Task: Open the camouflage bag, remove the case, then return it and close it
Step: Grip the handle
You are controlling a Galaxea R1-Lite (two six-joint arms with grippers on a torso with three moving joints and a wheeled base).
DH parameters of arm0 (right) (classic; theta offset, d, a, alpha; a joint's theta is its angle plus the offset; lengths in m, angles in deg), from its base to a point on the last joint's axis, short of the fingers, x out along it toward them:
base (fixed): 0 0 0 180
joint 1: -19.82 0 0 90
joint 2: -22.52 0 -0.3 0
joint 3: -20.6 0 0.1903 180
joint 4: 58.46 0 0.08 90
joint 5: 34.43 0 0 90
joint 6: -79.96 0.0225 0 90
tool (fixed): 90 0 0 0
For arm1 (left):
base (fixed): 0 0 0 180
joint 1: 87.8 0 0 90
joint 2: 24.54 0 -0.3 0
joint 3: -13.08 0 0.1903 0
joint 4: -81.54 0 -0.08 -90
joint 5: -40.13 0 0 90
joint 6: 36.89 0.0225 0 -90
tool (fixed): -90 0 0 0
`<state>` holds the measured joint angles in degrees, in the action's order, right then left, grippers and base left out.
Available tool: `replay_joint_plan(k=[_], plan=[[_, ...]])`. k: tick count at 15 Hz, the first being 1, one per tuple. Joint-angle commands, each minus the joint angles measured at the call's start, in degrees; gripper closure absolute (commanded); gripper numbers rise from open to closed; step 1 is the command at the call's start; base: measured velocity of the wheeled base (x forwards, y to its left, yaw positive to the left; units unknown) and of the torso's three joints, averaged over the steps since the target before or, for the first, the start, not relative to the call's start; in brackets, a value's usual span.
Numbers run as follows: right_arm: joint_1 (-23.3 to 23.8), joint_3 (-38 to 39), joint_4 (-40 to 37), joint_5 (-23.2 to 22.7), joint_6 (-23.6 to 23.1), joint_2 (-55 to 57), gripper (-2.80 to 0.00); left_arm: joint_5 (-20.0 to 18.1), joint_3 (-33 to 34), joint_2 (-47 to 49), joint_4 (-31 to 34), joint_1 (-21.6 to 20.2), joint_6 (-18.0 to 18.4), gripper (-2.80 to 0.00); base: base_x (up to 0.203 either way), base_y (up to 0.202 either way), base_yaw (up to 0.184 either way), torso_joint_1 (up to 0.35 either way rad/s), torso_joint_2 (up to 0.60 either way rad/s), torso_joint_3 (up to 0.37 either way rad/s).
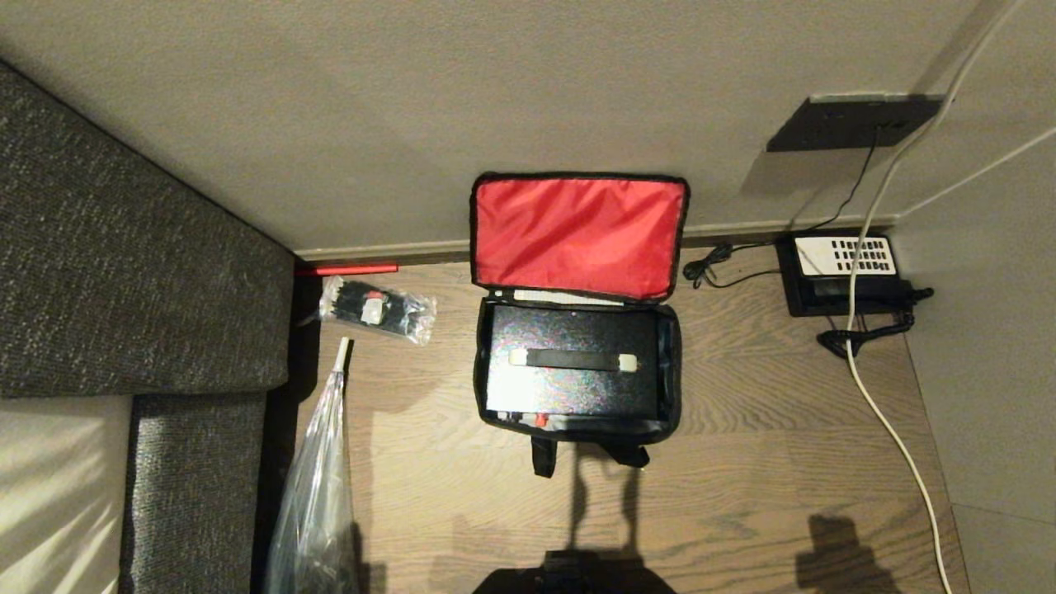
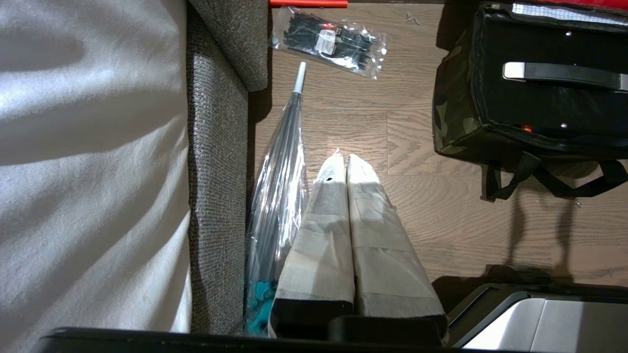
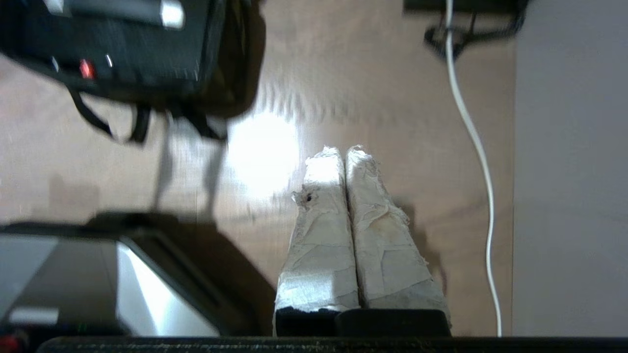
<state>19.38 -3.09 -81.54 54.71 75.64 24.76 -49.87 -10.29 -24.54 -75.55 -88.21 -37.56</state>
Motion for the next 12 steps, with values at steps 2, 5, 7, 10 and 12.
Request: replay_joint_plan(k=[2, 5, 7, 10, 12], plan=[[0.0, 0.2, -0.4, 0.0, 0.0, -2.4, 0.0, 0.0, 0.1, 0.0, 0.0, 0.0, 0.0, 0.0, 0.0, 0.0, 0.0, 0.0, 0.0, 0.0], [0.0, 0.2, -0.4, 0.0, 0.3, -2.3, 0.0, 0.0, 0.1, 0.0, -0.1, 0.0, 0.0, 0.0, 0.0, 0.0, 0.0, 0.0, 0.0, 0.0], [0.0, 0.2, -0.3, 0.0, 1.0, -2.2, 0.0, 0.0, 0.1, 0.0, 0.0, 0.0, 0.0, 0.0, 0.0, 0.0, 0.0, 0.0, 0.0, 0.0], [0.0, 0.2, -0.3, 0.0, 1.0, -2.2, 0.0, 0.0, 0.1, 0.0, -0.1, 0.0, 0.0, 0.0, 0.0, 0.0, 0.0, 0.0, 0.0, 0.0], [0.0, 0.2, -0.3, 0.0, 1.0, -2.2, 0.0, 0.0, 0.1, 0.0, 0.0, 0.0, 0.0, 0.0, 0.0, 0.0, 0.0, 0.0, 0.0, 0.0]])
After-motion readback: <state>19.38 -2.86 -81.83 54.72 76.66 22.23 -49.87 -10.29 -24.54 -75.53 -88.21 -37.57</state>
